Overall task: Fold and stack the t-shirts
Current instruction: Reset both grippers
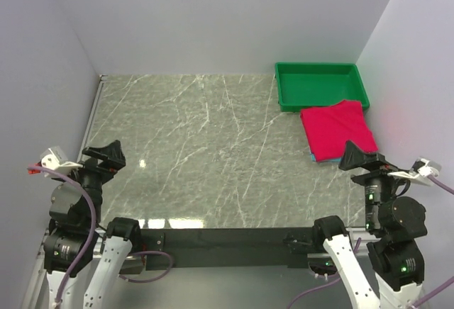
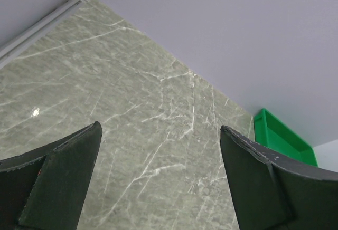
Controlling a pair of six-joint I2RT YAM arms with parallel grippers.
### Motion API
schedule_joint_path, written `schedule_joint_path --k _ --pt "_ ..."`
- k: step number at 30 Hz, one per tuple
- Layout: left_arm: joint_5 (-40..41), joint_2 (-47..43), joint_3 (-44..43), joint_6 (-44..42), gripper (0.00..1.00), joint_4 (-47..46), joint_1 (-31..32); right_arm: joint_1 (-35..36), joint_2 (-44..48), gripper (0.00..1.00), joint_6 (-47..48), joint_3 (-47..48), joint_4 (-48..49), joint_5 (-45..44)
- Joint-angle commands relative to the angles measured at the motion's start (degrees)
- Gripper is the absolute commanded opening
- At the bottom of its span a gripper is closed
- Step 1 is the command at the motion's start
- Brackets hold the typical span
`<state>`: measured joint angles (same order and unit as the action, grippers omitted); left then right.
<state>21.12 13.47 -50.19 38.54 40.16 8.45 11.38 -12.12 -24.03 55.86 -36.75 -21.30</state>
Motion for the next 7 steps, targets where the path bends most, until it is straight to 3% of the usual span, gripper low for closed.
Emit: schedule_joint_path --k 1,7 --pt "1.6 -1.9 2.4 -3.1 0.99 -9.3 0.2 0.2 -1.3 0.94 1.1 -0.9 3.2 0.7" --pt "2.0 -3.5 5.2 -4.7 0.99 -11.4 0.2 0.2 -1.1 0.94 1.5 -2.0 3.3 1.4"
